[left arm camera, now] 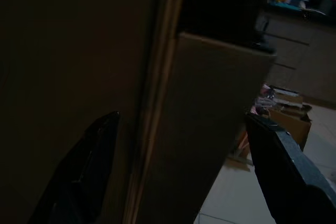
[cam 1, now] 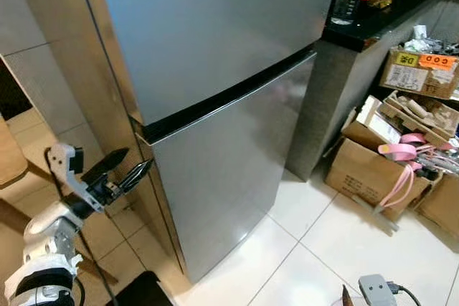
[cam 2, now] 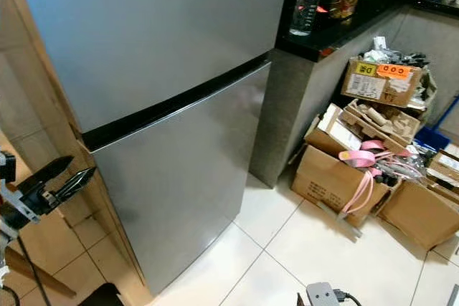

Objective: Restocking fridge

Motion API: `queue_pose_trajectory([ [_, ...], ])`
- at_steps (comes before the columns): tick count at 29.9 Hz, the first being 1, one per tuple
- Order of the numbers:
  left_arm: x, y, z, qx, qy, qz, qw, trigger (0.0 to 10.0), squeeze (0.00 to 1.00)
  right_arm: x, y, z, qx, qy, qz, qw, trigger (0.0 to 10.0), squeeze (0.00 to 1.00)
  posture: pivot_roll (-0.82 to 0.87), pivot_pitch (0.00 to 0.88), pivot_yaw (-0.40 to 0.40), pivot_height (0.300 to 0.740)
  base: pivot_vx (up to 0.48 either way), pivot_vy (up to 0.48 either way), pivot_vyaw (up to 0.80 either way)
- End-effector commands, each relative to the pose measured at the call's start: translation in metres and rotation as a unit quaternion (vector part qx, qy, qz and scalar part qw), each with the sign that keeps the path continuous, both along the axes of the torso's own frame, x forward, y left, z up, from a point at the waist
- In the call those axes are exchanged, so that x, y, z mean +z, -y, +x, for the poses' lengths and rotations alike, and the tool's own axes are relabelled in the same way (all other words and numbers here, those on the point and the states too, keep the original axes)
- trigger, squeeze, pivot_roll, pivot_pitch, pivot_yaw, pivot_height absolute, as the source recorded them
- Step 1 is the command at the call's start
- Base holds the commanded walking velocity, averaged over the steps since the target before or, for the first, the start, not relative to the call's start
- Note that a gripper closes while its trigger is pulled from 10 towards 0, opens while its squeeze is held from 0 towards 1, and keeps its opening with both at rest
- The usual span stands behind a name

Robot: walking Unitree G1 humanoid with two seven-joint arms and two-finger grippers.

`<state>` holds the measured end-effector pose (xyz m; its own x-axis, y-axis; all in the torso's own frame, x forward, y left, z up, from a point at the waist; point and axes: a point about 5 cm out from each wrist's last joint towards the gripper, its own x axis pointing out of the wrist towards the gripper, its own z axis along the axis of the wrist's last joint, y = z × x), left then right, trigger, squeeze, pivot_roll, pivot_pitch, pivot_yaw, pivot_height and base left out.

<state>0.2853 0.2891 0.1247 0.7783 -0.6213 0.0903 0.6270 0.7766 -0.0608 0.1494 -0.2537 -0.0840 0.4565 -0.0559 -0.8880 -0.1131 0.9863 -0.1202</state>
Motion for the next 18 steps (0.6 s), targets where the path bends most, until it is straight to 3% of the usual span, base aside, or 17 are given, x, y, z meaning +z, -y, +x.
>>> queue_pose_trajectory([
  [1,0.006,0.015,0.007,-0.039,0.003,0.037,0.999,10.0,0.00,0.000,0.002,-0.001,-0.006,0.002,-0.001,1.000,10.0,0.00,-0.10,0.000,-0.028,0.740,0.000,0.000,0.00],
  [5,0.001,0.030,0.008,-0.067,-0.006,0.058,0.996,10.0,0.00,0.000,0.002,-0.001,-0.007,0.002,-0.001,1.000,10.0,0.00,-0.10,0.000,-0.027,0.740,0.000,0.000,0.00],
  [7,-0.008,0.050,0.008,-0.100,-0.020,0.053,0.993,10.0,0.00,0.000,0.001,-0.001,-0.007,0.002,0.000,1.000,10.0,0.00,-0.10,0.000,-0.027,0.740,0.000,0.000,0.00],
  [18,-0.019,0.089,0.013,-0.145,-0.029,0.052,0.988,10.0,0.00,0.000,0.001,-0.001,-0.007,0.002,0.000,1.000,10.0,0.00,-0.10,0.000,-0.028,0.740,0.000,0.000,0.00],
])
